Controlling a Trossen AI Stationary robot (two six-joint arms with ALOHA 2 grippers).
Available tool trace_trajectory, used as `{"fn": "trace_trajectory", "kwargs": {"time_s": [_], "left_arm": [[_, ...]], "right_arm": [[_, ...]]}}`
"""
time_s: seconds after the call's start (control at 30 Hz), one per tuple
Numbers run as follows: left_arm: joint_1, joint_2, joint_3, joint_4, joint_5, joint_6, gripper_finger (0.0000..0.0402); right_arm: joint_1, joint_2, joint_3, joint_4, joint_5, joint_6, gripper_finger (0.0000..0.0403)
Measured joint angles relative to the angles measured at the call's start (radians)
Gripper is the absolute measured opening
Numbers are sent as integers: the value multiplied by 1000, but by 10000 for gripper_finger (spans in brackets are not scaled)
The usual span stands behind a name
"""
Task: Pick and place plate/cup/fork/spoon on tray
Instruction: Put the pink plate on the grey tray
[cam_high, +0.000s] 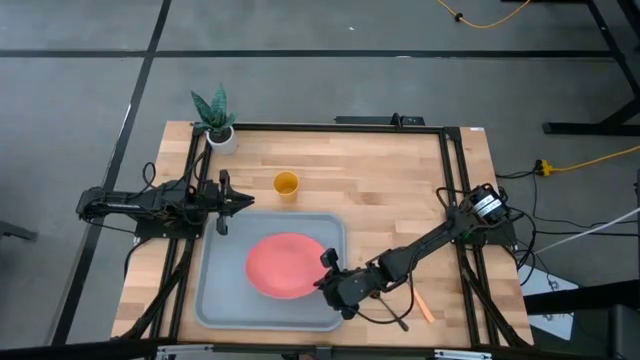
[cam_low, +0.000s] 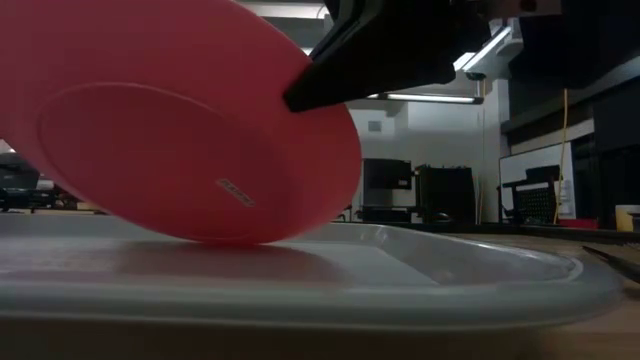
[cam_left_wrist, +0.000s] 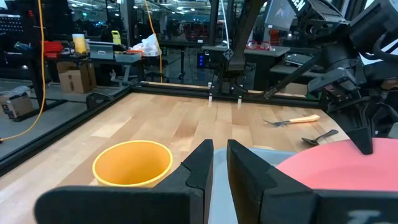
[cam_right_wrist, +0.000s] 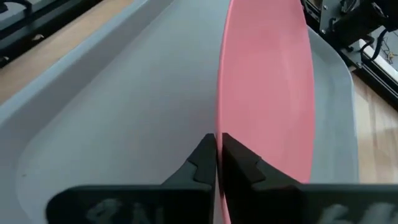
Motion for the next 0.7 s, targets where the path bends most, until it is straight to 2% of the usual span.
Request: {"fn": "trace_trajectory", "kwargs": {"time_s": [0.47,0.7], "left_arm": [[0,0,0,0,0,0,41],[0,0,0,0,0,0,41]], "right_arm": [[-1,0,0,-15,-4,-5,18],[-11,0,0,-6,-121,-76,19]]}}
